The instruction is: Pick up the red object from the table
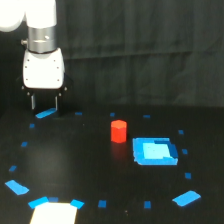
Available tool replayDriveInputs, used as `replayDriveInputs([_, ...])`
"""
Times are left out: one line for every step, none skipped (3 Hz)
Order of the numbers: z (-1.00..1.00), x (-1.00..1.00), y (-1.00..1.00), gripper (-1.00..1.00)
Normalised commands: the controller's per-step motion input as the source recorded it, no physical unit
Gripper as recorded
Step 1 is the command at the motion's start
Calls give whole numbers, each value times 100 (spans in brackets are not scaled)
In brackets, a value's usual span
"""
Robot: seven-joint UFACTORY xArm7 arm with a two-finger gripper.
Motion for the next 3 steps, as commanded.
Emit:
replayDriveInputs([-38,100,-8,100])
replayDriveInputs([-72,100,26,100])
replayDriveInputs([-11,100,-17,100])
